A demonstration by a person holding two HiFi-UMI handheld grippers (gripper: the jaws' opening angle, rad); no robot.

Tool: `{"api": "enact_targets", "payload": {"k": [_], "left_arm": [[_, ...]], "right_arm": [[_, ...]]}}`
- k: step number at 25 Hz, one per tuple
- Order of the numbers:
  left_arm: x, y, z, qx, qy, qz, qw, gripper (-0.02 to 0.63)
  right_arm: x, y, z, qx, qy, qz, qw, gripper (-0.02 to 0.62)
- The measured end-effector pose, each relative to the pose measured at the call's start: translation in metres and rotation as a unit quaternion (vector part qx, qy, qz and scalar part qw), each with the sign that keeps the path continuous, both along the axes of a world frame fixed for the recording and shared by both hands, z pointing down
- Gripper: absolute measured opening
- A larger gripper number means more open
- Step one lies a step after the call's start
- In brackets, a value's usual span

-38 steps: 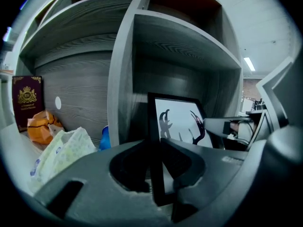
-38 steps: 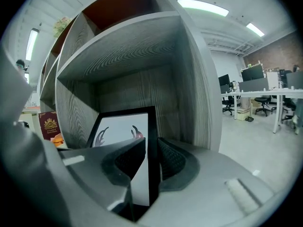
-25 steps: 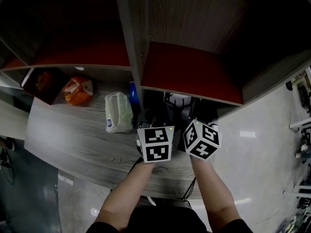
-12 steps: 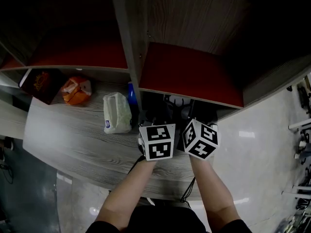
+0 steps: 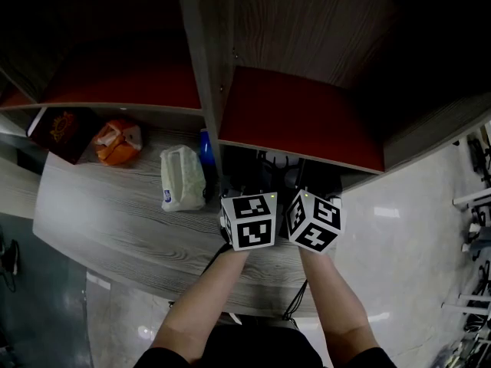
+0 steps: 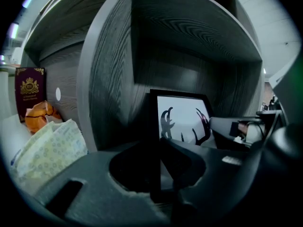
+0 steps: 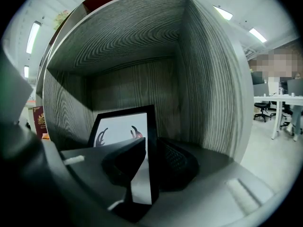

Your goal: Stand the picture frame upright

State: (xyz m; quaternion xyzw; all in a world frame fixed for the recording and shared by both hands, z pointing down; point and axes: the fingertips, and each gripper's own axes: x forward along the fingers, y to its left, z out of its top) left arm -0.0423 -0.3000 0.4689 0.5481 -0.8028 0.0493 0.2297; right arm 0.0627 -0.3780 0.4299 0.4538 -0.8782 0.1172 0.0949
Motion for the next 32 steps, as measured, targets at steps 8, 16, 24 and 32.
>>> {"api": "enact_targets", "payload": {"k": [8, 16, 24, 32], "left_arm": [[-0.0028, -0.002, -0.0012, 0.012, -0.013, -0.014, 0.9997, 0.058], [-0.0046, -0.0045, -0.0019, 0.016, -0.032, -0.017, 0.9992, 0.058], [-0.0029, -0.0035, -0.0024, 0.008, -0.047, -0.005, 0.9989, 0.058], [-0.0001, -0.0003, -0.0028, -0.002, -0.06, 0.013, 0.9981, 0.069]], "right_arm": [[-0.0006, -0.0013, 0.0076, -0.002, 0.006, 0.001, 1.0, 0.074], [-0.0011, -0.0029, 0.0089, 0.002, -0.01, 0.007, 1.0, 0.075], [0.0, -0.0026, 0.0084, 0.003, -0.011, 0.01, 1.0, 0.075], [0.0007, -0.0024, 0.0089, 0.01, -0.006, 0.009, 1.0, 0.08]]}}
